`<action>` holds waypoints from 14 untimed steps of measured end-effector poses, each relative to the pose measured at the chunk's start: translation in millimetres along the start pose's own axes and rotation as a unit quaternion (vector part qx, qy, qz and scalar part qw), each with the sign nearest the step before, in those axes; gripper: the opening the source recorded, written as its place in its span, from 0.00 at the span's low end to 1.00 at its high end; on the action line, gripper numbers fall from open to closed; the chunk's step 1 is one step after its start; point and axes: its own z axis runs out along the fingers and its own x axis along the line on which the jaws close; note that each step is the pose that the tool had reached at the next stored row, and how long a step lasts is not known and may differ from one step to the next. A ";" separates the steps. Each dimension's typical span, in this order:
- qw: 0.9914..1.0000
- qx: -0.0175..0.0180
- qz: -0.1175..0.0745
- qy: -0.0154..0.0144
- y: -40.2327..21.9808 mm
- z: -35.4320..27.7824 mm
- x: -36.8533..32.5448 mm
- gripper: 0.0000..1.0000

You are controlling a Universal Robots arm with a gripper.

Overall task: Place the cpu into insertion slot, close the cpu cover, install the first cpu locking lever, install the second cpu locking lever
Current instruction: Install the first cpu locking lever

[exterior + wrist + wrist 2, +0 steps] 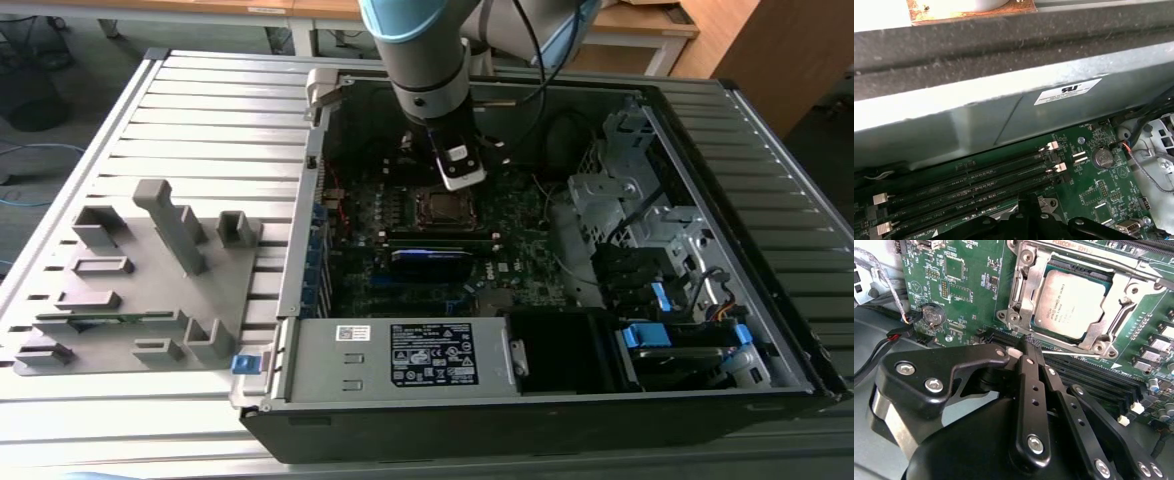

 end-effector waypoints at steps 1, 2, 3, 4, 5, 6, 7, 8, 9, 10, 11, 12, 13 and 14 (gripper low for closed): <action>1.000 0.000 0.000 0.000 0.2 -0.4 -0.1 0.11; 1.000 0.000 0.000 0.000 0.5 -1.0 -0.1 0.11; 1.000 0.000 0.000 0.000 0.8 -1.5 -0.2 0.11; 1.000 0.000 0.000 0.000 0.9 -1.7 -0.3 0.11; 1.000 0.000 0.000 0.000 1.1 -1.8 -0.2 0.11; 1.000 0.000 0.000 0.000 1.2 -1.9 0.1 0.11; 1.000 0.000 0.000 0.000 1.4 -1.9 0.2 0.11; 1.000 0.000 0.000 0.000 1.6 -1.9 0.3 0.11; 1.000 0.000 0.000 0.000 1.8 -1.9 0.4 0.11; 1.000 0.000 0.001 0.000 2.1 -1.8 0.6 0.11; 1.000 0.000 0.001 0.000 2.4 -1.8 0.7 0.11; 1.000 0.000 0.001 0.000 2.5 -1.8 0.7 0.11; 1.000 0.000 0.001 0.000 2.4 -1.8 0.7 0.11; 1.000 0.000 0.001 0.000 2.4 -1.8 0.7 0.11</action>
